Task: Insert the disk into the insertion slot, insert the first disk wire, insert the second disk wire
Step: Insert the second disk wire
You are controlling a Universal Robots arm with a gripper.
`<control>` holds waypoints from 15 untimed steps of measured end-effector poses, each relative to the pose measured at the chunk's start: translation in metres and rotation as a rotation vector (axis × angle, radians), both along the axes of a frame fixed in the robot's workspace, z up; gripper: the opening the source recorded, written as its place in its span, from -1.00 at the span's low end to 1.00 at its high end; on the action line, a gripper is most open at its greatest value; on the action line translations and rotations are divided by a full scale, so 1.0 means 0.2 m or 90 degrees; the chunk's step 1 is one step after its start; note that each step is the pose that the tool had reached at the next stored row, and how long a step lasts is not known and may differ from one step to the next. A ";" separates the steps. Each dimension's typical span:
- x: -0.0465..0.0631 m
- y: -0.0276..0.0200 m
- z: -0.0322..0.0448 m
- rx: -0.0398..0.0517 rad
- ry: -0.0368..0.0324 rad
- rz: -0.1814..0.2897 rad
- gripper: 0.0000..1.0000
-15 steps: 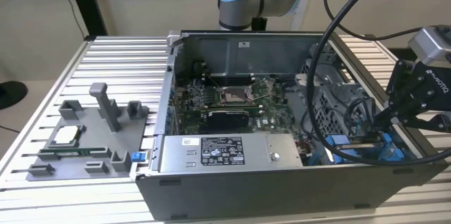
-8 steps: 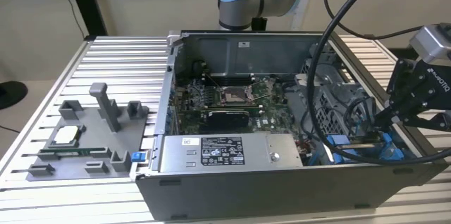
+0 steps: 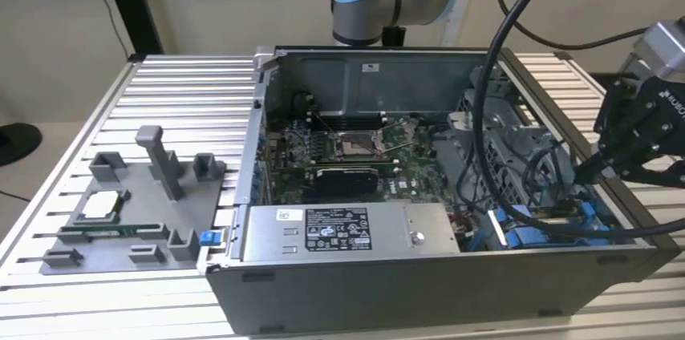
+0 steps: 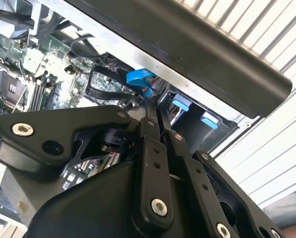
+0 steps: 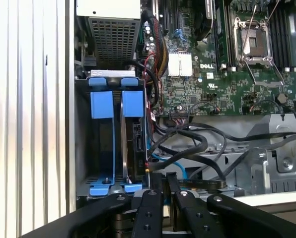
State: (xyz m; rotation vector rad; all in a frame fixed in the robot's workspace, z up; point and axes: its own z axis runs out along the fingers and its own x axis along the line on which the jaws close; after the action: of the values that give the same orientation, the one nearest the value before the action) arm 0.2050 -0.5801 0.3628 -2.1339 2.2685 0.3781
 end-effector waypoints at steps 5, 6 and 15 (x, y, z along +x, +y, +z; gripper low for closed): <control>0.00 0.000 0.054 0.0001 0.0000 0.000 -1.00; 0.00 0.000 0.064 0.0000 0.0000 0.000 -1.00; -0.01 0.000 0.121 0.0001 0.0000 0.000 -1.00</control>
State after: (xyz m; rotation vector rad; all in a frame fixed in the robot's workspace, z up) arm 0.2030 -0.5801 0.3869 -2.1337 2.2685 0.3784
